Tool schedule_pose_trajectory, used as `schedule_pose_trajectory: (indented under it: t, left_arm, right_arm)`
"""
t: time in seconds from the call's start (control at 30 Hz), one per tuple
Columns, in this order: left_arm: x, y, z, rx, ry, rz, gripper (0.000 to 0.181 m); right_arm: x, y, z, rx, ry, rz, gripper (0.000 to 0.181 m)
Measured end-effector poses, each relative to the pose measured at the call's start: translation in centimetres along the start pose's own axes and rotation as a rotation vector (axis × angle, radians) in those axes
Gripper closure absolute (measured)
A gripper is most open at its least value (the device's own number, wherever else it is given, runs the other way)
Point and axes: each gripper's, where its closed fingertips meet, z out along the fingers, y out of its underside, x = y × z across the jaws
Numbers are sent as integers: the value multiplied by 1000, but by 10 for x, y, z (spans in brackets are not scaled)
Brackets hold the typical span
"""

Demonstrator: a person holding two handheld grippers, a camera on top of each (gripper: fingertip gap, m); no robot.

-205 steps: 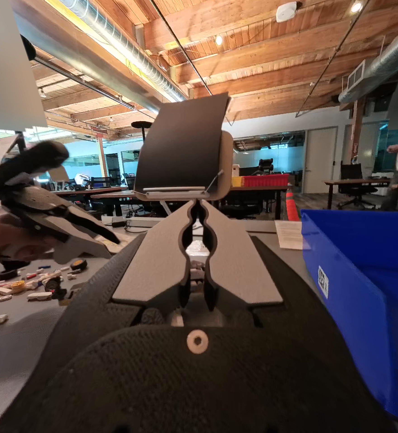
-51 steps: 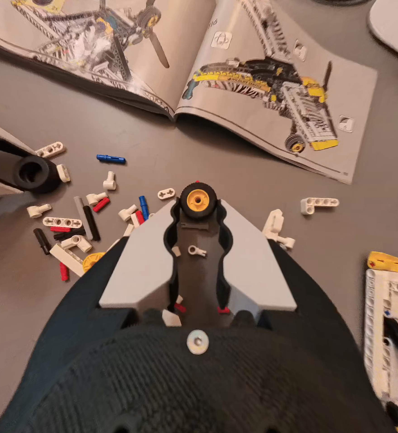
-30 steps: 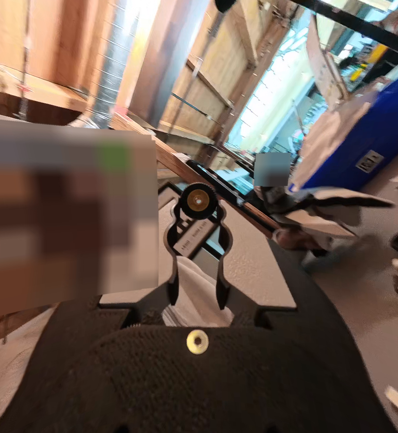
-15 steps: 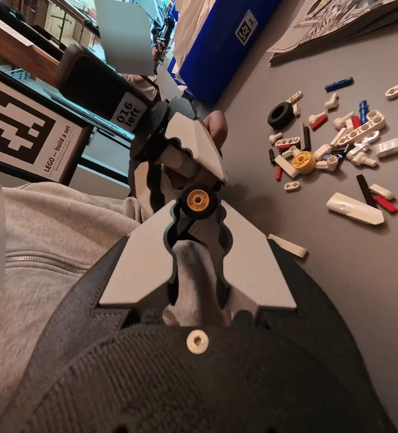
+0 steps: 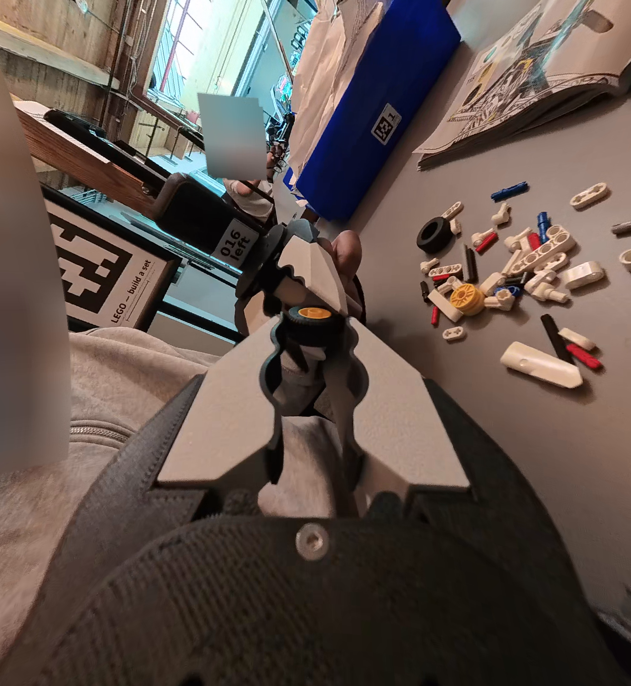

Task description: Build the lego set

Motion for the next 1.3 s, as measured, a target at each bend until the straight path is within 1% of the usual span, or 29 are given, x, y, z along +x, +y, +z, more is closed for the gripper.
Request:
schedule_pose_trajectory:
  t: [0.07,0.23,0.33,0.4,0.57,0.67,0.73,0.83,0.97,1.07,1.2,1.3]
  left_arm:
    - [-3,-1,-1,5,-20,8,156]
    - [-4,0,-1,5,-38,43,157]
    - [-5,-2,-2,19,-54,73,159]
    - [-7,-6,-5,40,-69,81,164]
    - [-8,-14,-9,83,-77,68,164]
    - [-12,-18,-10,113,-84,19,164]
    - [-20,-20,-12,128,-134,7,164]
    - [-31,-21,-13,121,-250,59,164]
    - [-30,-20,-6,93,-339,172,164]
    - [-26,-27,-4,113,-405,258,164]
    - [-21,-37,-6,150,-507,372,164]
    - [-21,-36,-3,151,-540,388,164]
  right_arm:
    - [-1,0,1,-1,-4,0,152]
    - [1,0,1,-20,33,-23,152]
    - [-2,-1,0,-7,24,-19,151]
    - [-4,0,-1,-5,8,-17,151]
    - [-9,-1,-3,11,4,-38,155]
    - [-13,-7,-6,49,7,-74,154]
    - [-8,-14,-11,90,88,-139,151]
    - [-1,-22,-17,120,237,-262,145]
    - [-7,-24,-8,162,306,-371,136]
    - [-7,-23,1,183,299,-374,136]
    - [-17,-27,3,246,186,-298,150]
    - [-16,-27,0,257,170,-268,151]
